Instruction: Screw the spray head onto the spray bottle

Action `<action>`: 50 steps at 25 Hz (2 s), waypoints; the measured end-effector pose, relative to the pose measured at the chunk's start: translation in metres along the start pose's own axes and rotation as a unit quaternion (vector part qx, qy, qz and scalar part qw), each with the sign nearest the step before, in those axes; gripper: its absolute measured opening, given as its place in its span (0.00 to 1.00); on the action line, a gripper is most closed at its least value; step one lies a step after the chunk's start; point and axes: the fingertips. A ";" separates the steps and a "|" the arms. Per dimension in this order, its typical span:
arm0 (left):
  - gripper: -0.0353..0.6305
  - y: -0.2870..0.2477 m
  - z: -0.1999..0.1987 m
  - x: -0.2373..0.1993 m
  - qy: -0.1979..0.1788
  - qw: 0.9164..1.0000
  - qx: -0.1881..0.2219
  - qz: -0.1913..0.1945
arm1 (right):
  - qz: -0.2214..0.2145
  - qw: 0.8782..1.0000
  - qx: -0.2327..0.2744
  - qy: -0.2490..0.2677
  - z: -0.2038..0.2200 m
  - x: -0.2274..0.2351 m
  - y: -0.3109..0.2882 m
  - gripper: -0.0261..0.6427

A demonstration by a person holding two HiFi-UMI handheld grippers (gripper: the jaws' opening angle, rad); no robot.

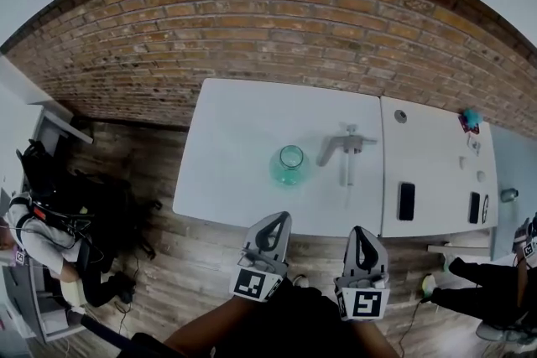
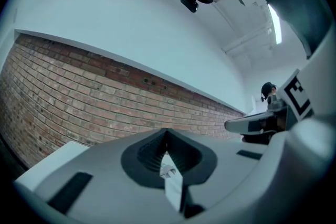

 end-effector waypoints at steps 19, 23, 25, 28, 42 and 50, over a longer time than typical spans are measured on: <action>0.06 -0.050 0.024 -0.044 0.048 0.996 -0.037 0.059 | 0.044 0.998 0.000 -0.035 -0.009 -0.001 -0.073 0.04; 0.06 -0.059 0.032 -0.045 0.034 0.996 -0.049 0.067 | 0.027 0.999 0.012 -0.031 -0.020 -0.002 -0.091 0.04; 0.06 -0.065 0.035 -0.052 0.032 0.996 -0.051 0.059 | 0.018 0.999 0.017 -0.024 -0.025 -0.001 -0.099 0.04; 0.08 -0.071 0.043 -0.066 0.026 0.997 -0.053 0.049 | 0.008 1.000 0.017 -0.022 -0.025 0.002 -0.110 0.04; 0.56 -0.105 0.098 -0.095 0.022 0.995 -0.098 0.015 | -0.026 0.999 0.022 -0.013 -0.029 0.000 -0.142 0.04; 0.56 -0.119 0.113 -0.106 0.007 0.994 -0.108 -0.005 | -0.020 1.000 0.007 -0.015 -0.022 0.021 -0.156 0.04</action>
Point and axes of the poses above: the fingertips, and each gripper's own axes: y backward along the fingers, x to its right, z out of its underside, and after that the axes turned 10 degrees about z, right-handed
